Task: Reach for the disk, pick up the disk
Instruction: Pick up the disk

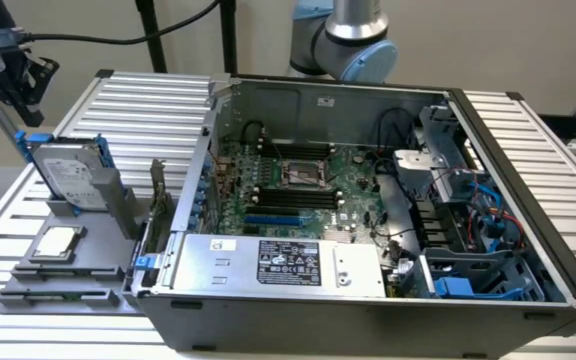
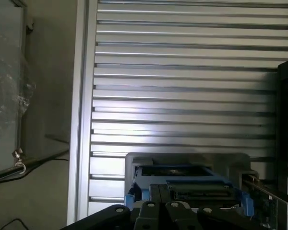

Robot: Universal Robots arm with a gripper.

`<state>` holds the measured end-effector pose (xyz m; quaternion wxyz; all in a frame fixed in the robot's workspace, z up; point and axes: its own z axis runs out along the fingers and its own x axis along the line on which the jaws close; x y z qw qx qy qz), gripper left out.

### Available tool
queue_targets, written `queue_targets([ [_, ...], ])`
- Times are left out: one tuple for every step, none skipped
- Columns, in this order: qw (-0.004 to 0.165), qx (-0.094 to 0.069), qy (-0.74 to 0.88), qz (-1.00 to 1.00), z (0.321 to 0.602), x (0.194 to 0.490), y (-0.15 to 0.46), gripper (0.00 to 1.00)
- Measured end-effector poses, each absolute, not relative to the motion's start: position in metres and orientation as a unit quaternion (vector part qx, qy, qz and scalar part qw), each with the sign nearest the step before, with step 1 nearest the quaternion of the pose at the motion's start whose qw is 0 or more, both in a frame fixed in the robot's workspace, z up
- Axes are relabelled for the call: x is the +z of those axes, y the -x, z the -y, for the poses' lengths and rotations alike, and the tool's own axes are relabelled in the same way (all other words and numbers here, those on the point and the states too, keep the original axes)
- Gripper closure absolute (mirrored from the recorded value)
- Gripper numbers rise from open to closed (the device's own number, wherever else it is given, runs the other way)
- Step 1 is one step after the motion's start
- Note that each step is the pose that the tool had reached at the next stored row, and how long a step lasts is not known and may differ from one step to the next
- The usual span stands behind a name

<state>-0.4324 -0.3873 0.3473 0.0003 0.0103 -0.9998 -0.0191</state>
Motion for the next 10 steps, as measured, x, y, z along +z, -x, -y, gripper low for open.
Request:
queue_targets([
  [0.0, -0.019, -0.011, 1.0, 0.3874, 0.3473, 0.434, 0.89],
  [0.0, -0.019, -0.011, 1.0, 0.3873, 0.3474, 0.435, 0.89],
  [0.0, -0.019, -0.011, 1.0, 0.3873, 0.3473, 0.4356, 0.89],
  [0.0, -0.019, -0.012, 1.0, 0.3873, 0.3474, 0.4356, 0.89],
  [0.0, -0.019, -0.016, 1.0, 0.3873, 0.3475, 0.4356, 0.89],
  [0.001, -0.019, -0.021, 1.0, 0.3873, 0.348, 0.4357, 0.89],
  [0.001, -0.019, -0.028, 0.999, 0.3873, 0.3487, 0.4357, 0.89],
  [0.001, -0.019, -0.036, 0.999, 0.3873, 0.3493, 0.4357, 0.89],
  [0.001, -0.019, -0.045, 0.999, 0.3872, 0.3498, 0.4357, 0.89],
  [0.001, -0.019, -0.055, 0.998, 0.3873, 0.3503, 0.4357, 0.89],
])
